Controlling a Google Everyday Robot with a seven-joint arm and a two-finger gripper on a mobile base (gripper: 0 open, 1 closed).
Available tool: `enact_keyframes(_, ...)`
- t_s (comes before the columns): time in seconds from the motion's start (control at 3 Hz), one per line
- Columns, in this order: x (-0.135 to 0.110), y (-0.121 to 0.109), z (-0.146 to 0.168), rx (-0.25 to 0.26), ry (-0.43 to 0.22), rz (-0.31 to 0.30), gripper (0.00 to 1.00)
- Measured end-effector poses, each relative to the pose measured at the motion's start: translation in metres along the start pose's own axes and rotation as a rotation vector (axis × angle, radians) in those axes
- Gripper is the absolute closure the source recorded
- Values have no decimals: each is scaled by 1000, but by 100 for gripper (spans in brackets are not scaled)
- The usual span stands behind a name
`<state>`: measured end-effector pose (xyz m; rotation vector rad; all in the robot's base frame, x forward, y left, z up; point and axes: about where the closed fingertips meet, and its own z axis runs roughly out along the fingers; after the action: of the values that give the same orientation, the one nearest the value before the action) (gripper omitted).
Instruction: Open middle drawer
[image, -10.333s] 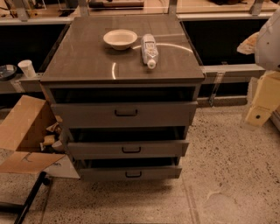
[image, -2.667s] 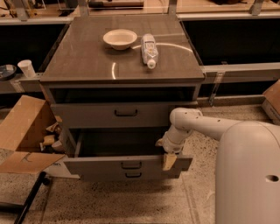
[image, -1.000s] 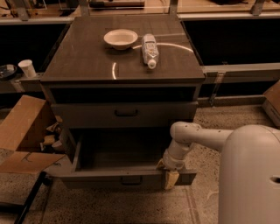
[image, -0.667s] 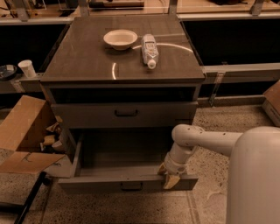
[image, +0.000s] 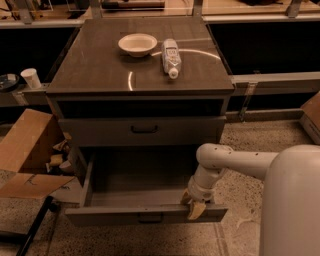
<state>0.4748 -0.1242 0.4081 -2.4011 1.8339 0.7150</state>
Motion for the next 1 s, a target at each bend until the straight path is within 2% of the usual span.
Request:
enact_keyframes(0.67,0,0,0,0,0,0,0)
enact_keyframes(1.0,4,10,-17,20,-32,-33,0)
